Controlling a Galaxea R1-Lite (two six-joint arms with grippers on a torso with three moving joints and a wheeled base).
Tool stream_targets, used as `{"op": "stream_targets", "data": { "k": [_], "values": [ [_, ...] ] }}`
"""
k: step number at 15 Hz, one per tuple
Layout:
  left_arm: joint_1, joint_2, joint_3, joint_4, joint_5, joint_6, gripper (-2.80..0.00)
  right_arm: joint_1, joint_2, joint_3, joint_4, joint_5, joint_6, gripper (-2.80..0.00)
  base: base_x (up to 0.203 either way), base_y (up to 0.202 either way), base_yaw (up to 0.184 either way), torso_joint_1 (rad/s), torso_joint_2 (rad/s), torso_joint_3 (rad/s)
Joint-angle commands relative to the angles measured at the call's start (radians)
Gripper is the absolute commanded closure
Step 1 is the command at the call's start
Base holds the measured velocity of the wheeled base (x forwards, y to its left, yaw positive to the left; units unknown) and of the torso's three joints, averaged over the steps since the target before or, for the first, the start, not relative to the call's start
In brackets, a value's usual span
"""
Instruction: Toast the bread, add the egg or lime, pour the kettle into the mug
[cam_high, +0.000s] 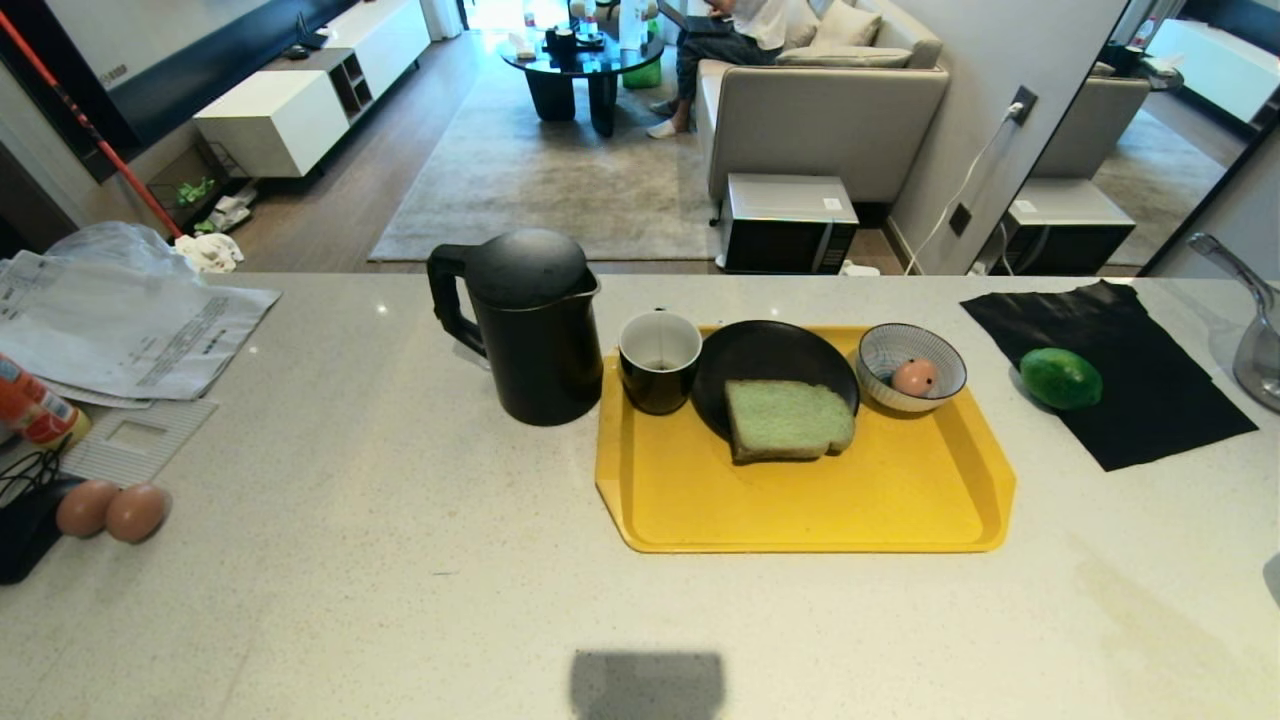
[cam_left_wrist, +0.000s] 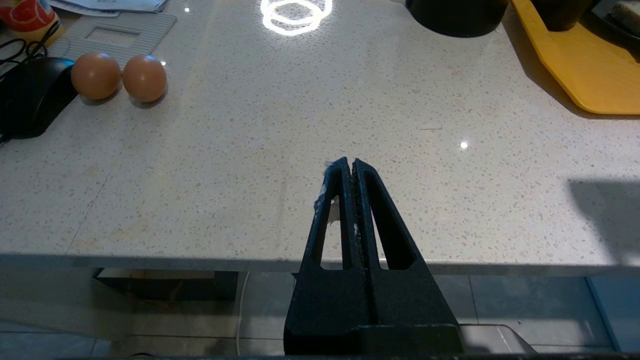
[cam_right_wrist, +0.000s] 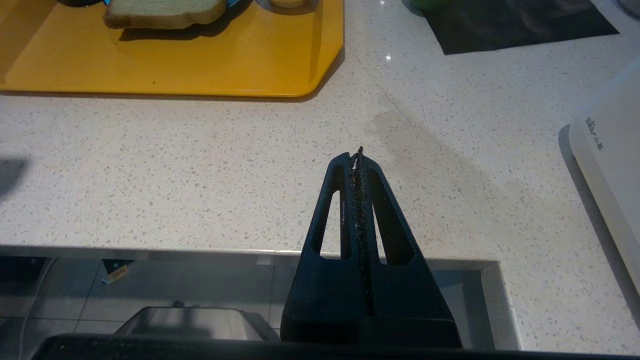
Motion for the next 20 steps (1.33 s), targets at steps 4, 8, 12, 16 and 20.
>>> {"op": "stream_targets", "data": {
  "k": [4, 8, 12, 16, 20],
  "values": [
    [0.001, -0.001, 0.017, -0.001, 0.000, -0.001, 0.00, 0.001, 0.001, 0.002, 0.000, 0.000, 0.000, 0.00, 0.000, 0.000, 0.000, 0.000, 0.00, 0.000],
    [0.001, -0.001, 0.017, -0.001, 0.000, 0.001, 0.00, 0.001, 0.001, 0.002, 0.000, 0.000, 0.000, 0.00, 0.000, 0.000, 0.000, 0.000, 0.00, 0.000],
    [0.001, -0.001, 0.017, -0.001, 0.000, -0.001, 0.00, 0.001, 0.001, 0.002, 0.000, 0.000, 0.000, 0.00, 0.000, 0.000, 0.000, 0.000, 0.00, 0.000],
    [0.001, -0.001, 0.017, -0.001, 0.000, -0.001, 0.00, 0.001, 0.001, 0.002, 0.000, 0.000, 0.000, 0.00, 0.000, 0.000, 0.000, 0.000, 0.00, 0.000],
    [0.001, -0.001, 0.017, 0.000, 0.000, 0.004, 0.00, 0.001, 0.001, 0.002, 0.000, 0.000, 0.000, 0.00, 0.000, 0.000, 0.000, 0.000, 0.00, 0.000]
  ]
}}
